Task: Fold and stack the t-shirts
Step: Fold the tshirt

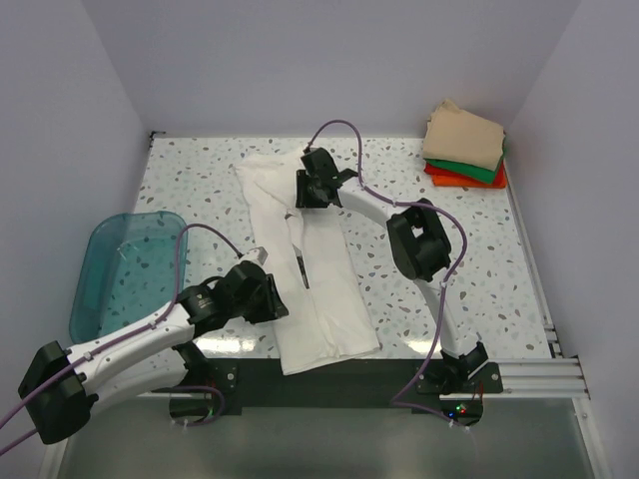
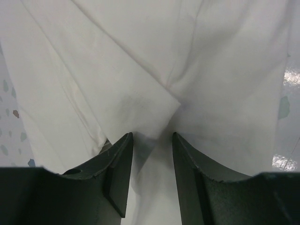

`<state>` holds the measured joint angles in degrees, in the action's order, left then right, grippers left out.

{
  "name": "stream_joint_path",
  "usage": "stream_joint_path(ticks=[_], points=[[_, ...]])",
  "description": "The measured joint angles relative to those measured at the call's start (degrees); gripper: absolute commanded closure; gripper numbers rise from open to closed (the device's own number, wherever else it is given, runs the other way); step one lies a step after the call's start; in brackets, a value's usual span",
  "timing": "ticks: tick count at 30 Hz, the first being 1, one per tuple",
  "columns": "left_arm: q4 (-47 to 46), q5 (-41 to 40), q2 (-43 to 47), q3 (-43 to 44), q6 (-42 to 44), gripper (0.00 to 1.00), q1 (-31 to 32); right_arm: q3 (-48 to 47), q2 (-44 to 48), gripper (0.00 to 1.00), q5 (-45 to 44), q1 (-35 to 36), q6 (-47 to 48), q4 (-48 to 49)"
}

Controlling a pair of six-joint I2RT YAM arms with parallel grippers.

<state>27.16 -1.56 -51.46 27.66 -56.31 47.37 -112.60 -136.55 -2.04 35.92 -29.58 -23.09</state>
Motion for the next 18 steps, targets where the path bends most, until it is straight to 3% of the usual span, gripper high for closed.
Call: stream_joint_path(ticks=[11,18], points=[[0.2,-0.2,0.0,0.0,0.0,0.61,0.0,-1.0,0.0,0.59,0.1,0.0,-0.4,1.4],[0.2,-0.2,0.0,0.0,0.0,0.61,0.0,-2.0,0.0,0.68,0.1,-0.1,-0.5,2.2]])
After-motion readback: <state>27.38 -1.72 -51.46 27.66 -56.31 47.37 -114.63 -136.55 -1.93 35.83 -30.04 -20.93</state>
